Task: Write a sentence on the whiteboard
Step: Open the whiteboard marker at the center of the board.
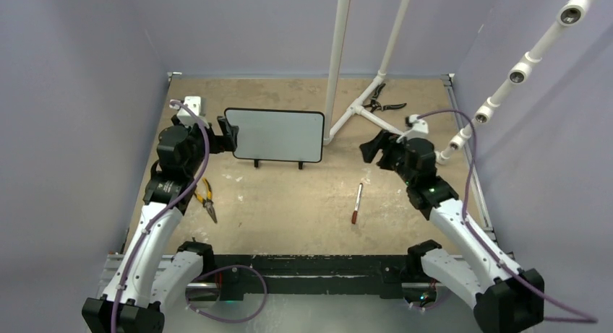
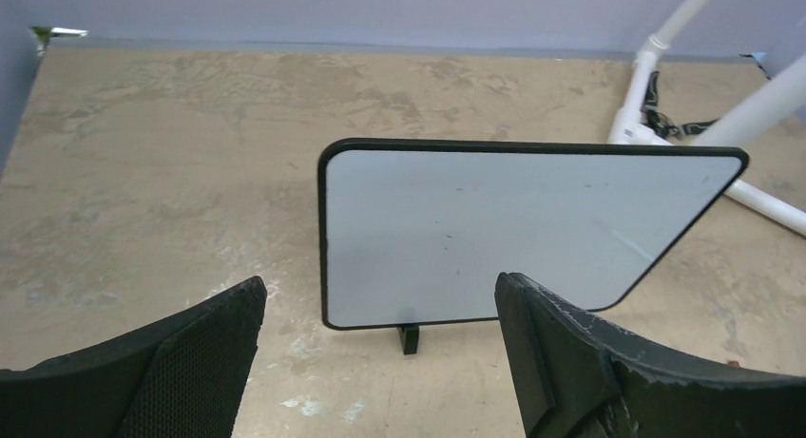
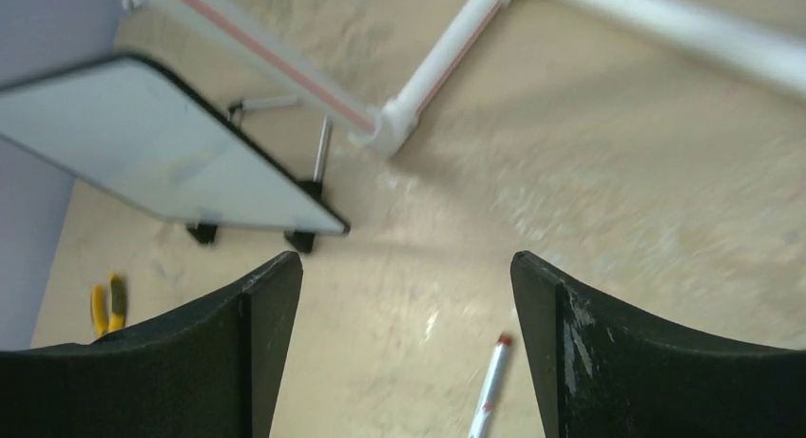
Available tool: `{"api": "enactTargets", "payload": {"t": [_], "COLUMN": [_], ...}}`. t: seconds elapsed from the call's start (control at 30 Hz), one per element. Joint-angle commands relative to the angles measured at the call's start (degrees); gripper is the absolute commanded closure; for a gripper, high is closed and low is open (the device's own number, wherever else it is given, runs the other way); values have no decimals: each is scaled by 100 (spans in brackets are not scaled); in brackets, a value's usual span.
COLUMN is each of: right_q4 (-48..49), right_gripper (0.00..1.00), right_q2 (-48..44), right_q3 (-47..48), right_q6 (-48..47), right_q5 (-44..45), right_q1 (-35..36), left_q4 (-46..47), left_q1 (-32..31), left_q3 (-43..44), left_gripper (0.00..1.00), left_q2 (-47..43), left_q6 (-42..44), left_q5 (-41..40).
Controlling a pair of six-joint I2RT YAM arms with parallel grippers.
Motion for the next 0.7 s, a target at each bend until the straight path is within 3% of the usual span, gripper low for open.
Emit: {"api": "enactTargets", "payload": {"t": [0.0, 0.23, 0.67], "right_q4": [-813, -1346, -1243], "right_gripper": [19, 23, 39], "right_q2": [613, 1611, 2726], "right_q3": [-2, -33, -6], "right_q6": [898, 1610, 2010], "right_q5": [769, 1488, 2049], "right_q1": [818, 1646, 2222], "left_q4": [364, 189, 115], "left_q1": [-68, -320, -820], "left_q3": [-98, -273, -565], "left_gripper": [11, 15, 18], "left_q2": [-65, -258, -281], "left_q6": [-19, -151, -626], "left_q5": [662, 764, 770]}}
